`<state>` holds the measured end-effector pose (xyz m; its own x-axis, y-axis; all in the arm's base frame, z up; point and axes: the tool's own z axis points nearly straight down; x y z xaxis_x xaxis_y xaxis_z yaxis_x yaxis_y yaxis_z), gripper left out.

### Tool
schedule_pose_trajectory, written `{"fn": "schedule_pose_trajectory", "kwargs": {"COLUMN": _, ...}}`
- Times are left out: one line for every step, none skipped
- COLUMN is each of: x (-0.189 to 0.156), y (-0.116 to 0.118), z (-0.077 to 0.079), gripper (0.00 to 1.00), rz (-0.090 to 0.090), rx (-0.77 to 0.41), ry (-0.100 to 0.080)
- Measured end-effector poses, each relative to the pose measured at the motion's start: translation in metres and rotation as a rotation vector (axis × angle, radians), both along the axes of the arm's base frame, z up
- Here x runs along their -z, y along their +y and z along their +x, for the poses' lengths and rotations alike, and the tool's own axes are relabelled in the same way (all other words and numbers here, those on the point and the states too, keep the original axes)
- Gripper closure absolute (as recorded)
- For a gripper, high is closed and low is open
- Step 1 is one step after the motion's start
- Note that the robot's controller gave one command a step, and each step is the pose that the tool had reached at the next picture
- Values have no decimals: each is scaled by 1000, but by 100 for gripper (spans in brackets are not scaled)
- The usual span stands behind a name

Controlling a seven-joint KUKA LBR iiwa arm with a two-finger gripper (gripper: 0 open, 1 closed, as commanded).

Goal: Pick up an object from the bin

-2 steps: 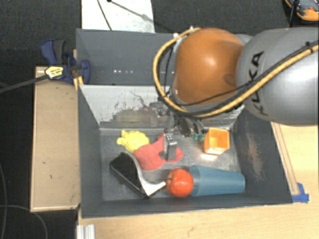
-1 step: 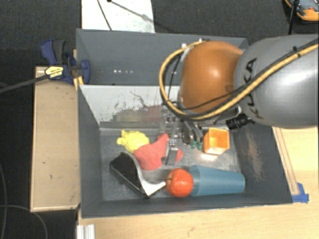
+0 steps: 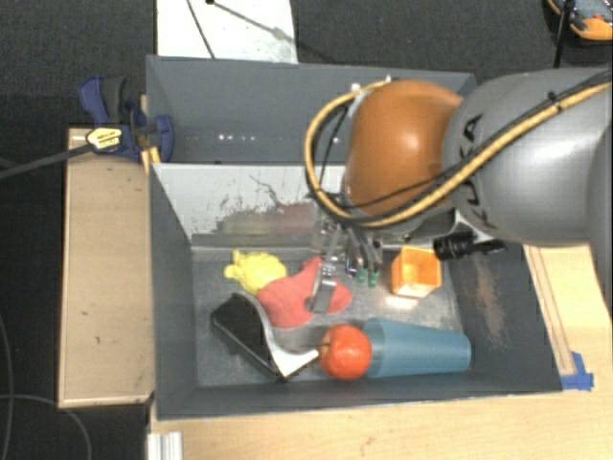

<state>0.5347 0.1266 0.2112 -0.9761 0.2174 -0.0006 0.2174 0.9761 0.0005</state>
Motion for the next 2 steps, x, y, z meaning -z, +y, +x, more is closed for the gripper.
{"fn": "schedule_pose_trajectory", "kwargs": {"x": 96, "y": -26, "z": -18, "gripper": 100, "rz": 0, "rx": -203, "ry": 0}}
{"fn": "schedule_pose_trajectory", "kwargs": {"x": 95, "y": -26, "z": -18, "gripper": 0, "rz": 0, "rx": -200, "ry": -1}}
